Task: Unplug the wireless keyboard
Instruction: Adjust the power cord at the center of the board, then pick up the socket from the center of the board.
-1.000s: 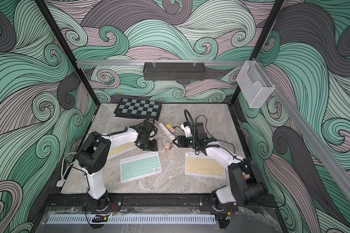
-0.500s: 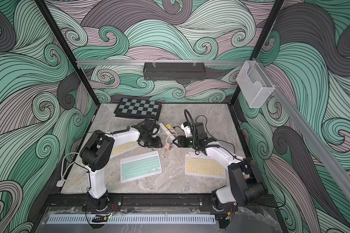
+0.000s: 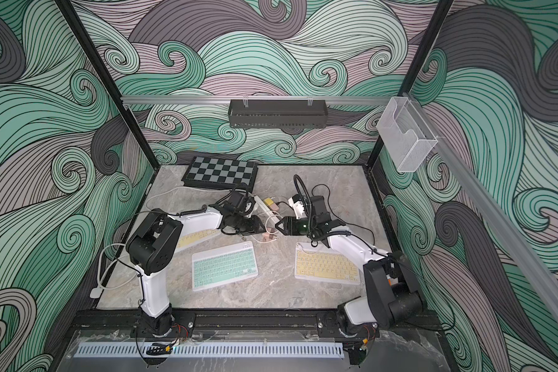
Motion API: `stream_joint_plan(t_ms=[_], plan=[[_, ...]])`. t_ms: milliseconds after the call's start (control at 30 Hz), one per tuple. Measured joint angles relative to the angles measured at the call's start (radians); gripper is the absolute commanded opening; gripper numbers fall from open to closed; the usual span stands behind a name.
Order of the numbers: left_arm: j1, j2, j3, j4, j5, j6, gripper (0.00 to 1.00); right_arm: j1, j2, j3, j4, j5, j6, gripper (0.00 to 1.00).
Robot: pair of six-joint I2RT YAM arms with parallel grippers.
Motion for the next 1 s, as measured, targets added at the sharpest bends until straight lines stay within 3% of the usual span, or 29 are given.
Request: stream_joint_plan(t_ms=[300,500,633,867,1000], plan=[[0.014,-0.214,0.071,-0.191,-0.155,0.122,0.43,0.000,-0.008,0.005,-0.006,0.004,0.002,0.62],[0.069,-0.161,0.214,-0.380,-0.337,0.290,0.42,0.000,-0.008,0.016,-0.006,0.004,0.004,0.63],[0.121,-0.066,0.290,-0.456,-0.396,0.369,0.42,0.000,-0.008,0.016,-0.008,0.005,0.003,0.63],[0.182,0.044,0.380,-0.507,-0.390,0.423,0.43,-0.003,-0.024,0.016,-0.021,0.010,0.002,0.63],[0.187,0.063,0.430,-0.504,-0.293,0.383,0.44,-0.010,-0.032,0.016,-0.022,0.012,0.000,0.63]])
